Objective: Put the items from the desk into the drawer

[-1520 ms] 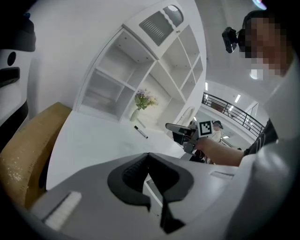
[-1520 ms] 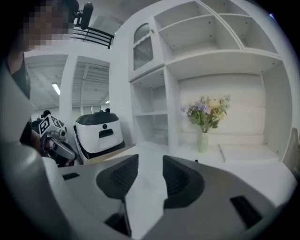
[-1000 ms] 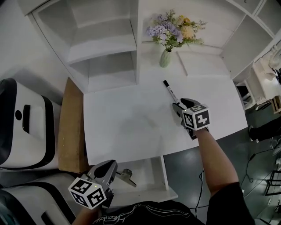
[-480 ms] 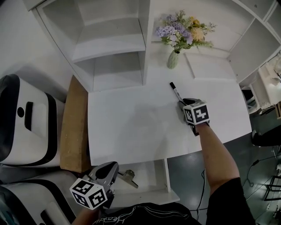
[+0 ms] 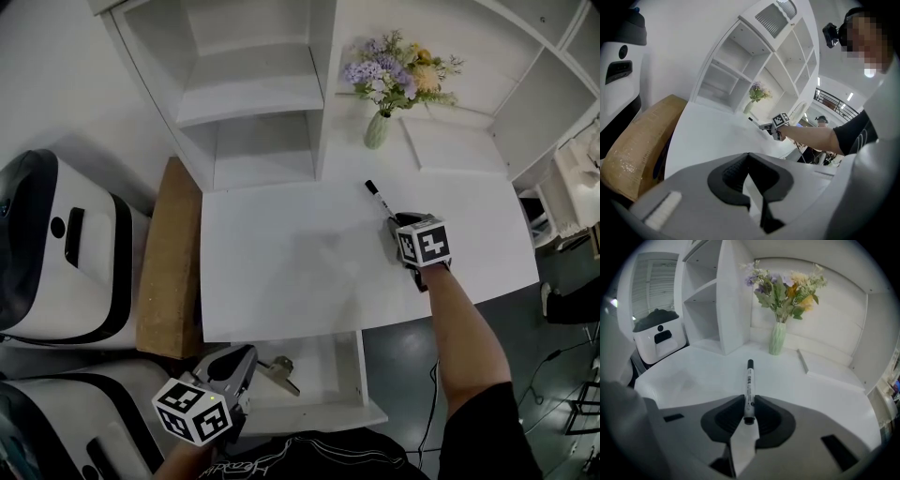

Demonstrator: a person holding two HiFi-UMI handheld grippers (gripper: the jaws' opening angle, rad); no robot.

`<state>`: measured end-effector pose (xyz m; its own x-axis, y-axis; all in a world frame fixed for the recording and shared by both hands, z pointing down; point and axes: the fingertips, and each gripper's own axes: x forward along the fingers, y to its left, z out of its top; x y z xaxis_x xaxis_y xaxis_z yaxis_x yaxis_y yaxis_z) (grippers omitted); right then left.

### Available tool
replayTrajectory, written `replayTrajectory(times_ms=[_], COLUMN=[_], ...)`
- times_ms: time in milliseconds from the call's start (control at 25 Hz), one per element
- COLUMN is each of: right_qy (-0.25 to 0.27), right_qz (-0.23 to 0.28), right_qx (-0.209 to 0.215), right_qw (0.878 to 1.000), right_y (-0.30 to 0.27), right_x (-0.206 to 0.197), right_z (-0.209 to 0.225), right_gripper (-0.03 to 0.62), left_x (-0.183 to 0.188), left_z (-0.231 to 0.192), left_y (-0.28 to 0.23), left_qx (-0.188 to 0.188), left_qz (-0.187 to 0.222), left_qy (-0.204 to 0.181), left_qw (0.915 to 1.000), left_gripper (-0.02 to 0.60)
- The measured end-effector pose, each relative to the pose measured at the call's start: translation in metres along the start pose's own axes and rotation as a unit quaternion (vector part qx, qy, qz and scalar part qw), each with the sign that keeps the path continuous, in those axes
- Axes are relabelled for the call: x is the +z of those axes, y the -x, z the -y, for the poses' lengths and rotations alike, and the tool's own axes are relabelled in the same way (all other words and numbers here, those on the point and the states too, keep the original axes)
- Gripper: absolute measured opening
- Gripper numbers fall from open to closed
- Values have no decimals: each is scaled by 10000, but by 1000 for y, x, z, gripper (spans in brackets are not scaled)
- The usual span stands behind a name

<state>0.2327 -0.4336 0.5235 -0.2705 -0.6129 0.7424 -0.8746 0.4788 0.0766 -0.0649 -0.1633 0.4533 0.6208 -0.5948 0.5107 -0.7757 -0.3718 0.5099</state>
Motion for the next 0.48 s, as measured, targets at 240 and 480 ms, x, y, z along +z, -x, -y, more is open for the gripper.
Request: replayTrajectory(times_ms=[240,480], right_qy=[192,263], right_qz=[497,1038], right_qx=[314,869], right_qw=[9981,9905], right_y=[52,126], right_x=[19,28], right_z=[-48,-124], right_gripper=[77,77], left_x=[-6,-10], left_z=[16,40], left_y=[23,53], left_qx=[-78,-181], left_qz=[79,158], left_qy=[-130,-399], left_qw=[9999,9989], left_gripper=[9,9])
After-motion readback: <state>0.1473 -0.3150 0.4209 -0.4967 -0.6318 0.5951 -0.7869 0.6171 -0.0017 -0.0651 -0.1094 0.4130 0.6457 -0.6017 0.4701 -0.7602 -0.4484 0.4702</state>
